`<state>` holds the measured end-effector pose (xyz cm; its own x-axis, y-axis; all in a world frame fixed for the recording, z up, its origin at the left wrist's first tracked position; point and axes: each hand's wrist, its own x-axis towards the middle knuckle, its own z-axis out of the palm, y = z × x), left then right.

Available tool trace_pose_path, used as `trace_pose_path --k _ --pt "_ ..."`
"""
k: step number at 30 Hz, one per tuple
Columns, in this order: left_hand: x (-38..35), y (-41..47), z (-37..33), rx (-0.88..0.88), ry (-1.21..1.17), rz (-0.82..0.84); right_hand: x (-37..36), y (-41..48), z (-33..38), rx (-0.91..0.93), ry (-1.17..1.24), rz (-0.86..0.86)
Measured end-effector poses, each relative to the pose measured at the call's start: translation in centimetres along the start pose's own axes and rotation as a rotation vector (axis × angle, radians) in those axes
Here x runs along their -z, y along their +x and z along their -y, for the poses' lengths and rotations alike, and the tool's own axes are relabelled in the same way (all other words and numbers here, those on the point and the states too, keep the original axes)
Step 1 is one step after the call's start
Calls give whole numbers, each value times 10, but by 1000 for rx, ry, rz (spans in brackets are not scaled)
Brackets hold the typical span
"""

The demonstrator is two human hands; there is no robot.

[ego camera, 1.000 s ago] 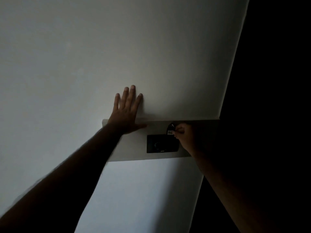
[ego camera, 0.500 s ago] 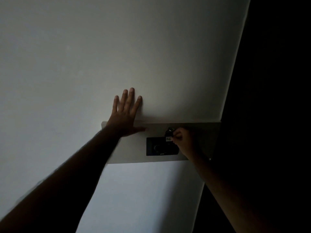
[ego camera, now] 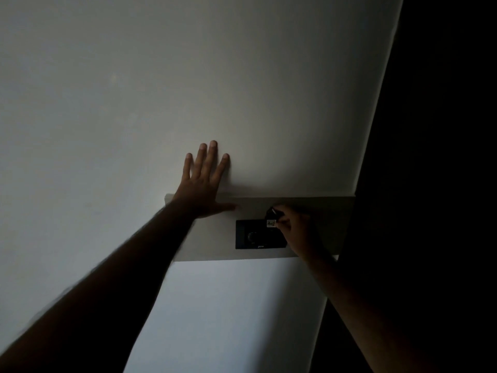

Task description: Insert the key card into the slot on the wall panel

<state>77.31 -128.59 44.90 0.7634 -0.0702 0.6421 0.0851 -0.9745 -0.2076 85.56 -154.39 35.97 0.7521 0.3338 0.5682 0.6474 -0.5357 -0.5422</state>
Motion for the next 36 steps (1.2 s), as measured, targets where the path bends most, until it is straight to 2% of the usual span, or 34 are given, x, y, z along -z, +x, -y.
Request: trace_pose_path --k 9,16,21,36 --pt "0 -1 -2 9 0 0 0 8 6 91 -42 -177" --pt "-1 1 -2 16 -3 14 2 13 6 63 59 -123" --pt "-2 0 -1 7 -4 6 2 12 8 190 18 -121" --pt "4 1 -3 17 -23 62 8 3 11 181 -120 -50"
